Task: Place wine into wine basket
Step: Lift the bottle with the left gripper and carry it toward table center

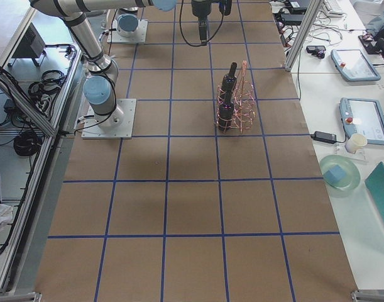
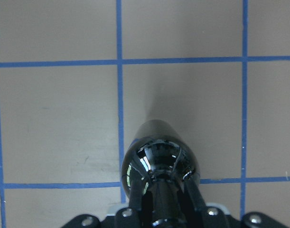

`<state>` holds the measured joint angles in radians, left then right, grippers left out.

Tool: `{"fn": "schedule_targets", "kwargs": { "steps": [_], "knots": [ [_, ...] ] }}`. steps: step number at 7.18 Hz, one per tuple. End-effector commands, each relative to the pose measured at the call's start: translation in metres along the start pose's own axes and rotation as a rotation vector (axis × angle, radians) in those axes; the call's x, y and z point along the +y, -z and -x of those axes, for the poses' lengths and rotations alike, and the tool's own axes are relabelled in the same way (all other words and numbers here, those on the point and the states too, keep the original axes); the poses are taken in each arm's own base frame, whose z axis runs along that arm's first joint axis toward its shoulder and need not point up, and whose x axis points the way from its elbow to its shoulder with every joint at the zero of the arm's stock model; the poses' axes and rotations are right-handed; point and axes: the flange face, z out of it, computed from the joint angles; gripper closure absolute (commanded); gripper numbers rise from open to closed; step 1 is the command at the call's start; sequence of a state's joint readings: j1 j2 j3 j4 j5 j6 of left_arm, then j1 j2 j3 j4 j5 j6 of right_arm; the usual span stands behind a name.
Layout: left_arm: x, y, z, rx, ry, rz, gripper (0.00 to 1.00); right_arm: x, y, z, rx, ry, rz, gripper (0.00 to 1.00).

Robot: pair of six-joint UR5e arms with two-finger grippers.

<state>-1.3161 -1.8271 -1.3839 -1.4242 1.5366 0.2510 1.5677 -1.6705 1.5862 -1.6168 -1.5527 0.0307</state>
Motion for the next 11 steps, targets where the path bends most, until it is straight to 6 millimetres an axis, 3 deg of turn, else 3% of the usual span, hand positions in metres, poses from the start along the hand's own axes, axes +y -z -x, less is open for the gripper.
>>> {"fn": "schedule_targets", "kwargs": {
  "steps": [1,4,5,7,11],
  "knots": [
    [0.044,0.003,-0.080,0.015,-0.021,0.019,1.00,0.000,0.000,0.000,0.000,0.000,0.000,0.00],
    [0.098,-0.033,-0.209,0.023,-0.058,0.094,1.00,0.000,0.000,0.000,0.000,0.000,0.000,0.00],
    [0.108,-0.039,-0.237,0.028,-0.082,0.076,1.00,0.000,0.000,0.000,0.000,0.000,0.002,0.00],
    [0.136,-0.071,-0.253,0.018,-0.113,0.146,1.00,0.000,0.000,0.000,0.000,0.000,0.002,0.00],
    [0.141,-0.071,-0.254,0.021,-0.122,0.150,1.00,0.000,0.000,0.000,0.000,0.000,0.002,0.00]
  ]
}}
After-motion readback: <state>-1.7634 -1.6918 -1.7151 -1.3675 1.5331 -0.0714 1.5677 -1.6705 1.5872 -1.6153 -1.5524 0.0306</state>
